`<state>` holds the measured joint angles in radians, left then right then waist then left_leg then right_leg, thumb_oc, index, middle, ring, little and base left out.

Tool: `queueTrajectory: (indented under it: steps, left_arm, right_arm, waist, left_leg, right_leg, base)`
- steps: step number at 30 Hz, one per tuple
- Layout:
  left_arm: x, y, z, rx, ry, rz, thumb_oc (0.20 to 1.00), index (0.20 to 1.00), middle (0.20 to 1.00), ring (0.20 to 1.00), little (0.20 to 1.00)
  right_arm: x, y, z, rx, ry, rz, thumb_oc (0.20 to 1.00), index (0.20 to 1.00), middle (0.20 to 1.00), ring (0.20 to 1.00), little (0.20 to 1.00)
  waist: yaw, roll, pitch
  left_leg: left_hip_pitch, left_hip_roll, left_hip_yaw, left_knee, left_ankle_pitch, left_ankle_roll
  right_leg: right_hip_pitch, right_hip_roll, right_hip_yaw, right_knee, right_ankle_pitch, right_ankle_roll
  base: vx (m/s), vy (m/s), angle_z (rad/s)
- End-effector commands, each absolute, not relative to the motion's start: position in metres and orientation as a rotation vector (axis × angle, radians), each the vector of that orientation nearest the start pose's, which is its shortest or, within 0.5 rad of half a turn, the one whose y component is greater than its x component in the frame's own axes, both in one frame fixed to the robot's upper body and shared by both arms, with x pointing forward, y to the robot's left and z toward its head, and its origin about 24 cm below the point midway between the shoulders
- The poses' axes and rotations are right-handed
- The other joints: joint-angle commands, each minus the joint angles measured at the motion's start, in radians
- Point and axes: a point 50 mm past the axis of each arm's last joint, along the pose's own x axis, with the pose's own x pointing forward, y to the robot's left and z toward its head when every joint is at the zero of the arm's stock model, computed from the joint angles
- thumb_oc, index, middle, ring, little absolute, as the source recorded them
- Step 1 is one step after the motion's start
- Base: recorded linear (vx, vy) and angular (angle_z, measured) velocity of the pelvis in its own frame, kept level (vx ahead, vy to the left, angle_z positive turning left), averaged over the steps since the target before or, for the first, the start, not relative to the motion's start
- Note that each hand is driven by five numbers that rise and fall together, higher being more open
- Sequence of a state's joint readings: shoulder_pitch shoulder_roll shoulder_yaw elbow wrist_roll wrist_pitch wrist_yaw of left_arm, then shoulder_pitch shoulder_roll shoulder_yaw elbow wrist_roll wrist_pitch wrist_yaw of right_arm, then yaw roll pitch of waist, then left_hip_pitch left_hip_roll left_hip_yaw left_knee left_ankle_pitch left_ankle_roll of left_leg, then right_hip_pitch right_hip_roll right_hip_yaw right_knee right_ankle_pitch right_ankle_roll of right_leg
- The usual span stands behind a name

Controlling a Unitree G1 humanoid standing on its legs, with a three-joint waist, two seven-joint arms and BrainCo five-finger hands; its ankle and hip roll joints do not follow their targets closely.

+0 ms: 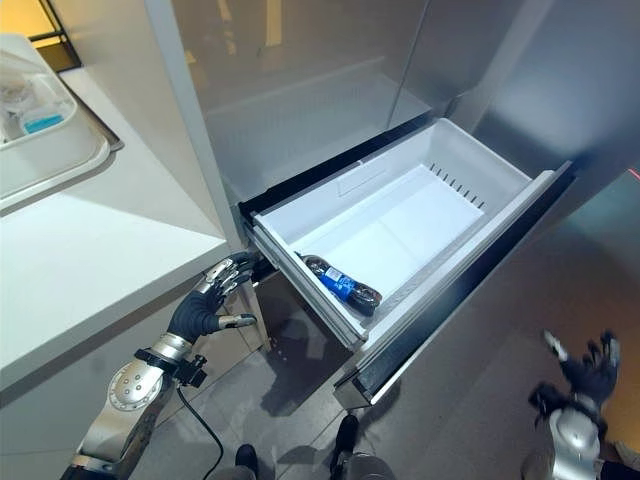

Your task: Take the drinks into the refrigerator

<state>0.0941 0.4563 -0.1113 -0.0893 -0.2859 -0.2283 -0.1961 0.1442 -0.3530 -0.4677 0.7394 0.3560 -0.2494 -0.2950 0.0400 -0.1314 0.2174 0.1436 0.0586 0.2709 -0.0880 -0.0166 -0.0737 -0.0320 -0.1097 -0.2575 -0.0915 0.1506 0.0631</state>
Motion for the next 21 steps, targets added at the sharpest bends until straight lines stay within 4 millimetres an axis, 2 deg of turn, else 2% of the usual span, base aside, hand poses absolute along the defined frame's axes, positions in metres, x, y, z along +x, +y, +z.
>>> queueTrajectory:
  steps: [1,3,5,6,10,11,12,13,14,15,17,18,19,20,21]
  left_arm:
    - [0.232,0.193,0.078,0.179,-0.232,-0.312,1.000,1.000,1.000,1.000,1.000]
    - [0.231,0.191,0.076,0.166,-0.228,-0.316,1.000,1.000,1.000,1.000,1.000]
    - [0.230,0.188,0.075,0.158,-0.226,-0.322,1.000,1.000,1.000,1.000,1.000]
    - [0.230,0.189,0.075,0.159,-0.227,-0.320,1.000,1.000,1.000,1.000,1.000]
    - [0.230,0.179,0.072,0.141,-0.218,-0.355,1.000,1.000,1.000,1.000,1.000]
    - [0.231,0.179,0.072,0.142,-0.219,-0.353,1.000,1.000,1.000,1.000,1.000]
    - [0.230,0.174,0.071,0.135,-0.213,-0.378,1.000,1.000,1.000,1.000,1.000]
    - [0.229,0.171,0.071,0.135,-0.211,-0.395,1.000,1.000,1.000,1.000,1.000]
    - [0.227,0.168,0.070,0.129,-0.204,-0.415,1.000,1.000,1.000,1.000,1.000]
    - [0.228,0.168,0.070,0.130,-0.205,-0.414,1.000,1.000,1.000,1.000,1.000]
    - [0.225,0.166,0.069,0.117,-0.199,-0.416,1.000,1.000,1.000,1.000,1.000]
    - [0.226,0.166,0.069,0.118,-0.200,-0.416,1.000,1.000,1.000,1.000,1.000]
    - [0.224,0.166,0.069,0.105,-0.196,-0.413,1.000,1.000,1.000,1.000,1.000]
    - [0.223,0.166,0.068,0.099,-0.192,-0.405,1.000,1.000,1.000,1.000,1.000]
    - [0.223,0.165,0.068,0.097,-0.192,-0.408,1.000,1.000,1.000,1.000,1.000]
  right_arm:
    - [0.130,-0.373,-0.045,-0.034,0.365,-0.977,0.228,0.228,0.228,0.228,0.228]
    - [0.121,-0.361,-0.069,0.002,0.488,-0.954,0.200,0.200,0.200,0.200,0.200]
    - [0.134,-0.347,-0.076,-0.036,0.537,-0.859,0.200,0.200,0.200,0.200,0.200]
    - [0.135,-0.347,-0.077,-0.038,0.537,-0.857,0.200,0.200,0.200,0.200,0.200]
    - [0.188,-0.308,-0.076,-0.138,0.544,-0.605,0.200,0.200,0.200,0.200,0.200]
    - [0.189,-0.307,-0.076,-0.138,0.542,-0.604,0.200,0.200,0.200,0.200,0.200]
    - [0.215,-0.290,-0.071,-0.204,0.534,-0.484,0.200,0.200,0.200,0.200,0.200]
    - [0.229,-0.282,-0.067,-0.238,0.527,-0.430,0.200,0.200,0.200,0.200,0.200]
    - [0.260,-0.261,-0.054,-0.327,0.485,-0.296,0.200,0.200,0.200,0.200,0.200]
    - [0.261,-0.261,-0.054,-0.327,0.483,-0.296,0.200,0.200,0.200,0.200,0.200]
    - [0.298,-0.232,-0.027,-0.403,0.364,-0.180,0.200,0.200,0.200,0.200,0.200]
    - [0.299,-0.232,-0.026,-0.403,0.362,-0.180,0.200,0.200,0.200,0.200,0.200]
    - [0.328,-0.203,0.005,-0.491,0.229,-0.061,0.200,0.200,0.200,0.200,0.200]
    - [0.342,-0.185,0.024,-0.527,0.143,-0.007,0.200,0.200,0.200,0.200,0.200]
    - [0.347,-0.178,0.032,-0.562,0.113,0.019,0.200,0.200,0.200,0.200,0.200]
  waist:
    - [0.001,0.018,-0.019]
    - [0.008,0.021,-0.020]
    - [0.022,0.024,-0.019]
    - [0.020,0.024,-0.018]
    - [0.059,0.026,-0.019]
    - [0.058,0.025,-0.018]
    - [0.082,0.023,-0.016]
    - [0.097,0.025,-0.015]
    - [0.126,0.023,-0.012]
    - [0.124,0.020,-0.012]
    - [0.152,0.021,-0.010]
    - [0.150,0.019,-0.010]
    - [0.174,0.019,-0.006]
    - [0.187,0.017,-0.003]
    - [0.195,0.013,-0.004]
  left_leg:
    - [-0.067,-0.029,-0.073,0.001,-0.043,0.043]
    - [-0.063,-0.028,-0.072,0.001,-0.045,0.042]
    - [-0.060,-0.028,-0.074,0.001,-0.045,0.042]
    - [-0.059,-0.028,-0.073,0.001,-0.045,0.042]
    - [-0.055,-0.029,-0.081,0.001,-0.042,0.042]
    - [-0.055,-0.029,-0.081,0.001,-0.043,0.042]
    - [-0.054,-0.028,-0.086,0.001,-0.040,0.041]
    - [-0.049,-0.026,-0.089,0.001,-0.046,0.039]
    - [-0.050,-0.026,-0.094,0.001,-0.044,0.039]
    - [-0.055,-0.029,-0.095,0.001,-0.038,0.040]
    - [-0.053,-0.028,-0.101,0.001,-0.040,0.039]
    - [-0.057,-0.031,-0.102,0.001,-0.034,0.040]
    - [-0.056,-0.030,-0.106,0.001,-0.036,0.039]
    - [-0.059,-0.030,-0.110,0.001,-0.033,0.039]
    - [-0.068,-0.033,-0.114,0.001,-0.025,0.040]
  right_leg:
    - [0.049,-0.028,-0.058,0.029,-0.035,0.085]
    - [0.054,-0.027,-0.061,0.029,-0.036,0.086]
    - [0.059,-0.028,-0.066,0.030,-0.037,0.086]
    - [0.060,-0.028,-0.065,0.030,-0.037,0.086]
    - [0.074,-0.032,-0.078,0.030,-0.038,0.086]
    - [0.074,-0.032,-0.079,0.030,-0.038,0.086]
    - [0.079,-0.034,-0.086,0.028,-0.038,0.087]
    - [0.087,-0.031,-0.089,0.028,-0.042,0.088]
    - [0.093,-0.033,-0.097,0.026,-0.041,0.088]
    - [0.089,-0.035,-0.098,0.026,-0.038,0.087]
    - [0.096,-0.034,-0.106,0.025,-0.040,0.087]
    - [0.092,-0.037,-0.107,0.025,-0.037,0.086]
    - [0.096,-0.035,-0.110,0.023,-0.038,0.086]
    - [0.096,-0.034,-0.113,0.022,-0.038,0.085]
    - [0.092,-0.038,-0.118,0.021,-0.034,0.085]
  base:
    - [0.03,0.004,-0.11]
    - [0.03,0.003,-0.05]
    - [0.00,0.000,0.00]
    - [0.00,0.000,0.00]
    - [0.00,0.000,0.00]
    - [0.02,-0.012,0.06]
    - [0.04,-0.014,0.05]
    - [0.05,-0.016,0.08]
    - [0.03,-0.006,0.07]
    - [0.02,-0.006,0.10]
    - [0.01,-0.002,0.16]
    - [0.01,0.008,0.14]
    - [0.00,0.011,0.06]
    - [0.00,0.000,0.00]
    - [-0.01,-0.001,0.04]
